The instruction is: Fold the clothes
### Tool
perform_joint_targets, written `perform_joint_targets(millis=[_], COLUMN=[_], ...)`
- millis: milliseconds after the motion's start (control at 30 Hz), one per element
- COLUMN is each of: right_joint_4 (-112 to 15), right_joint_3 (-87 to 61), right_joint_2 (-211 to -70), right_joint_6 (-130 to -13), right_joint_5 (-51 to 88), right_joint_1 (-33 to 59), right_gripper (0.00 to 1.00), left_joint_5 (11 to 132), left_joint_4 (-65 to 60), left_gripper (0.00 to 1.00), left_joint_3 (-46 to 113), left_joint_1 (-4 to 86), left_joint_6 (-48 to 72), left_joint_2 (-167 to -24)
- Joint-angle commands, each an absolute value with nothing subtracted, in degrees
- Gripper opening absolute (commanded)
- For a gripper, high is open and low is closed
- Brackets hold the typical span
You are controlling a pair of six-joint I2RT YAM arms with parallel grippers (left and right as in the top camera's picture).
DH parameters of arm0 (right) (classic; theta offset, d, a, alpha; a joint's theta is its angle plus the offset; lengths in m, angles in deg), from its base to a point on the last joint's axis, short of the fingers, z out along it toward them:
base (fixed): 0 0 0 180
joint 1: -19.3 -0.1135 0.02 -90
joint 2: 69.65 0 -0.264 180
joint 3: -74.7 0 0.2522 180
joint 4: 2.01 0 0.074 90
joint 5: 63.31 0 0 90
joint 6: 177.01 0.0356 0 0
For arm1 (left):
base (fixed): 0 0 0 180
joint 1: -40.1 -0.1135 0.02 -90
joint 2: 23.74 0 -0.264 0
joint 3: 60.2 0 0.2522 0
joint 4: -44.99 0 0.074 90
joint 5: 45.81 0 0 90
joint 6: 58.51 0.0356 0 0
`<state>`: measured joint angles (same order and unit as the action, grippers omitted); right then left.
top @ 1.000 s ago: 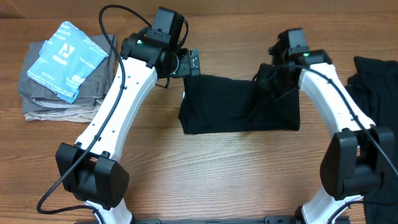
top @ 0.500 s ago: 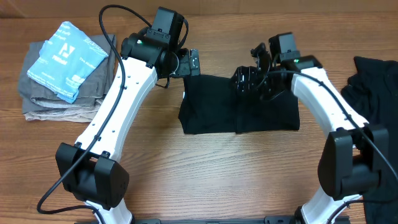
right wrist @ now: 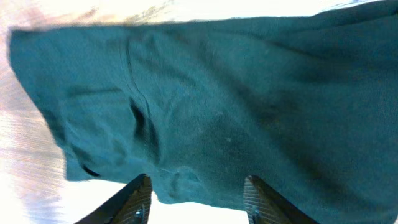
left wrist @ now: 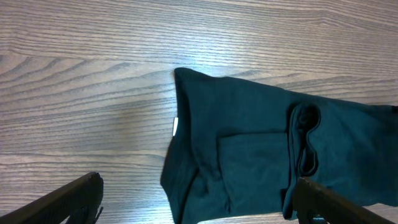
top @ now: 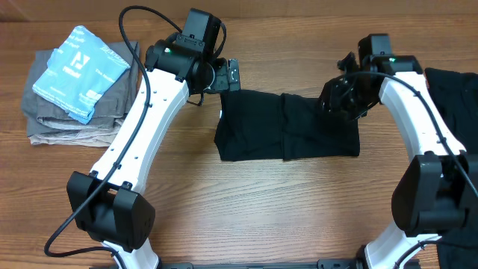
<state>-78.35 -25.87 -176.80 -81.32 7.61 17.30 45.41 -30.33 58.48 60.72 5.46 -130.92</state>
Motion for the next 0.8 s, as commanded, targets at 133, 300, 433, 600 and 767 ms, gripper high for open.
perform_joint_targets(millis=[133,300,433,600,767], right_joint_4=[-79.2,-76.6,-73.1,-69.5,-68.9], right_joint_3=[-24.8,-22.5,-18.2,-15.5,-15.5], right_joint_2=[-176.3,-176.3,-176.3,-176.3,-176.3], right_joint_6=[-97.1,-101.0,-103.9,-104.8,-104.8], right_joint_5=[11.7,18.4,21.3,25.3,27.5], right_joint_1=[12.2,8.4,5.3,1.9,1.3], right_gripper=[0.61,0.64,0.64,0.64,0.59], left_joint_5=[45.1,45.1,45.1,45.1,45.1], left_joint_4=[-30.3,-30.3,-30.3,-30.3,-30.3], left_gripper=[1.0,1.0,1.0,1.0,1.0], left_joint_3=[58.7,58.7,58.7,58.7,58.7], left_joint_1=[61.1,61.1,61.1,61.1,61.1], left_joint_6=[5.3,5.3,5.3,5.3,5.3], left_joint_2=[-131.2,-131.2,-131.2,-131.2,-131.2])
